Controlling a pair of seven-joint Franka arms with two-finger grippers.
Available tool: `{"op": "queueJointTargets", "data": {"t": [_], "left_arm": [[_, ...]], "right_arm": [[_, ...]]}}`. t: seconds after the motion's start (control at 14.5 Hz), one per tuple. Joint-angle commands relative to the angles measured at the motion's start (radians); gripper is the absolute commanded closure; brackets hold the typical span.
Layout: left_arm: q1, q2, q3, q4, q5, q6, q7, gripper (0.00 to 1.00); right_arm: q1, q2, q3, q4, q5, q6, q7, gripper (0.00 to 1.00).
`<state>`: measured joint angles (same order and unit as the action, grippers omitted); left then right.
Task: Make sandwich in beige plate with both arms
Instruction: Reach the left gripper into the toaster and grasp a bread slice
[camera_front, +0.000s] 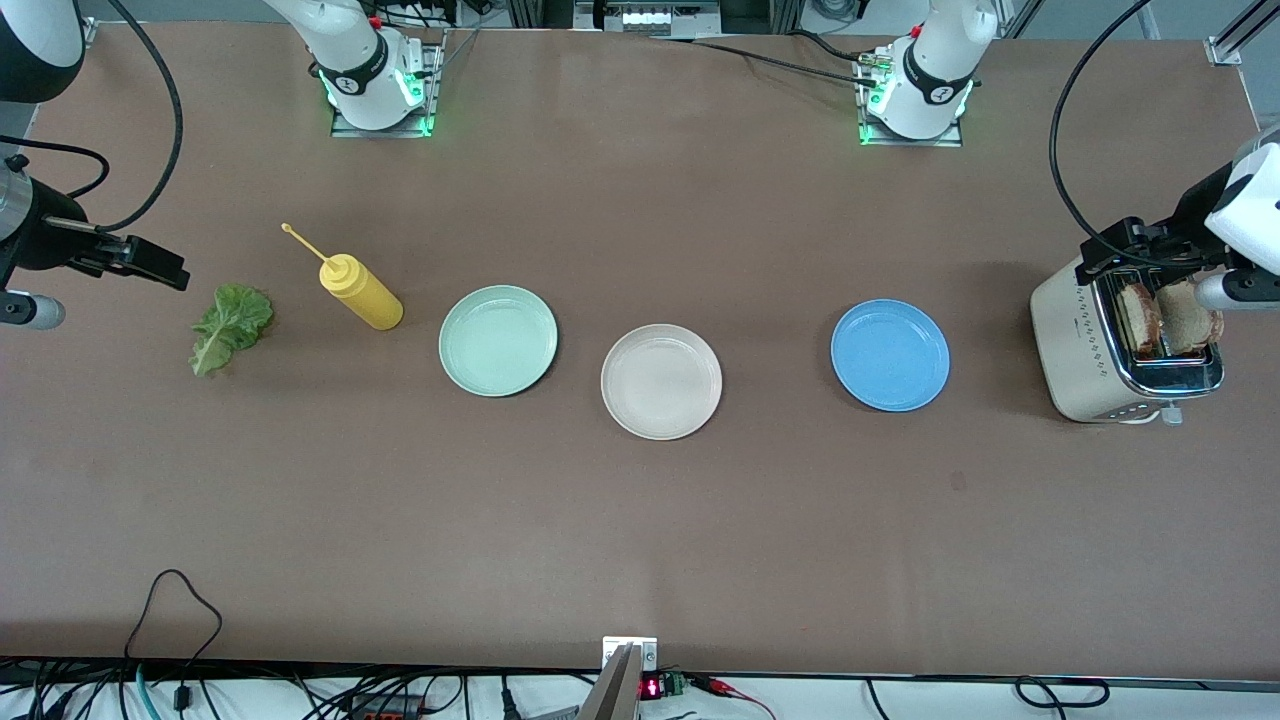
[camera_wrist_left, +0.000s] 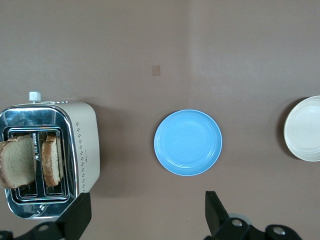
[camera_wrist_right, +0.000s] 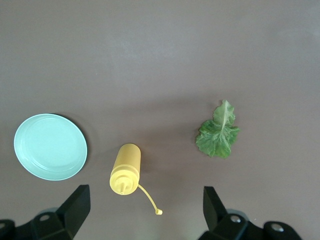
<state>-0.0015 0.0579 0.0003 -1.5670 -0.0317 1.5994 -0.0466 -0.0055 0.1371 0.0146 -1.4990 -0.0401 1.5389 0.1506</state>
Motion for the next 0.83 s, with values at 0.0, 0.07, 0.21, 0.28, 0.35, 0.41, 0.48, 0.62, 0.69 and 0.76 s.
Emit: {"op": "queueJointTargets", "data": {"t": [0.0, 0.07, 0.21, 0.28, 0.35, 0.41, 0.48, 0.62, 0.69, 0.76], "left_arm": [[0.002, -0.035, -0.003, -0.037, 0.023, -0.003, -0.002, 0.0], [0.002, -0.033, -0.003, -0.036, 0.021, -0.006, -0.002, 0.0], [0.002, -0.03, -0.003, -0.033, 0.023, -0.004, -0.019, 0.0], [0.002, -0.02, -0.003, -0.028, 0.024, -0.001, -0.018, 0.0], [0.002, -0.009, -0.003, -0.027, 0.024, -0.001, -0.018, 0.0], [0.0, 0.005, -0.003, -0.024, 0.024, -0.002, -0.006, 0.0], [0.002, 0.017, -0.002, -0.024, 0.023, -0.004, -0.004, 0.0], [0.017, 0.045, 0.006, -0.021, 0.021, -0.001, -0.006, 0.0], [0.032, 0.066, 0.009, -0.016, 0.021, 0.005, -0.004, 0.0], [0.063, 0.086, 0.01, 0.004, 0.021, 0.007, -0.004, 0.0]], "right_arm": [[0.009, -0.013, -0.012, -0.009, 0.025, -0.005, 0.01, 0.0], [0.013, -0.013, -0.01, -0.006, 0.028, -0.006, 0.01, 0.0], [0.01, -0.013, -0.01, -0.009, 0.028, -0.006, 0.01, 0.0], [0.009, -0.013, -0.011, -0.009, 0.029, -0.006, 0.009, 0.0], [0.009, -0.013, -0.012, -0.009, 0.029, -0.006, 0.01, 0.0], [0.009, -0.013, -0.012, -0.009, 0.029, -0.005, 0.01, 0.0], [0.009, -0.011, -0.012, -0.006, 0.029, -0.005, 0.009, 0.0], [0.009, -0.01, -0.012, -0.006, 0.029, 0.001, 0.009, 0.0], [0.009, -0.007, -0.012, -0.006, 0.029, 0.006, 0.009, 0.0], [0.009, -0.007, -0.012, -0.006, 0.029, 0.007, 0.009, 0.0]]}}
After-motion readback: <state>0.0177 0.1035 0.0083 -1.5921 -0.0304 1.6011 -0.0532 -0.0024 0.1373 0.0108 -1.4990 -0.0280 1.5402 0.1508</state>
